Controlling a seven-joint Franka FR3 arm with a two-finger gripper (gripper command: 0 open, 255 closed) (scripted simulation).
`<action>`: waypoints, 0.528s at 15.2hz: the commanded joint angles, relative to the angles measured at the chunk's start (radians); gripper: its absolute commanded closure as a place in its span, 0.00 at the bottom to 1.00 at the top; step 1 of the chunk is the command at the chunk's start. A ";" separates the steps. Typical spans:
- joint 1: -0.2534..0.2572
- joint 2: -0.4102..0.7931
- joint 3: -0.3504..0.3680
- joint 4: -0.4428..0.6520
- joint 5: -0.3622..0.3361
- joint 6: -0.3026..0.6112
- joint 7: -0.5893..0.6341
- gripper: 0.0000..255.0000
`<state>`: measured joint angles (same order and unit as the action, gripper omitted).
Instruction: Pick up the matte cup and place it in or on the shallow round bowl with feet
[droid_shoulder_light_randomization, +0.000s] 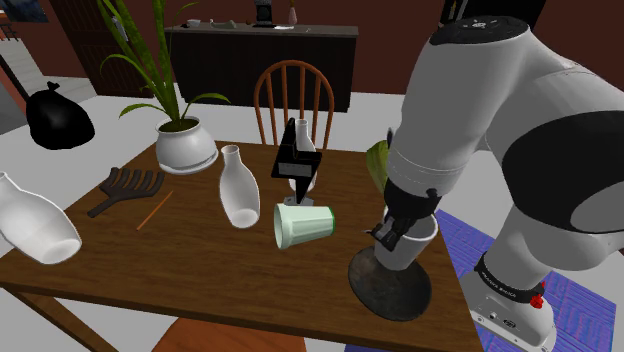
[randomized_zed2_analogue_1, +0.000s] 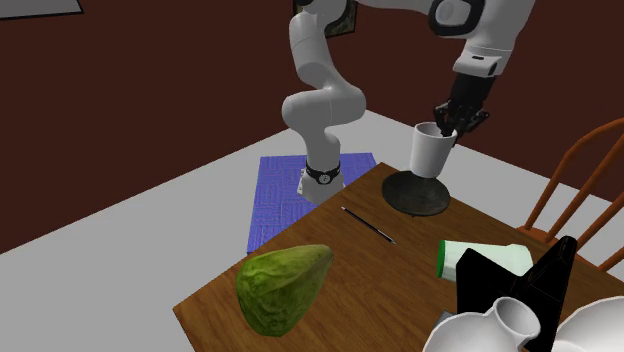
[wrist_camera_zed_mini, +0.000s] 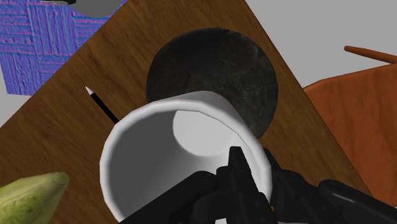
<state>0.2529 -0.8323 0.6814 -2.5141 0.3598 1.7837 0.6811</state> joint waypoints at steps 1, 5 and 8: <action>0.002 0.003 0.011 -0.021 0.008 0.025 0.001 1.00; 0.006 0.013 0.037 -0.065 0.026 0.080 0.004 1.00; 0.007 0.023 0.057 -0.097 0.040 0.122 0.006 1.00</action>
<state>0.2589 -0.8132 0.7297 -2.6004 0.3939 1.8903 0.6843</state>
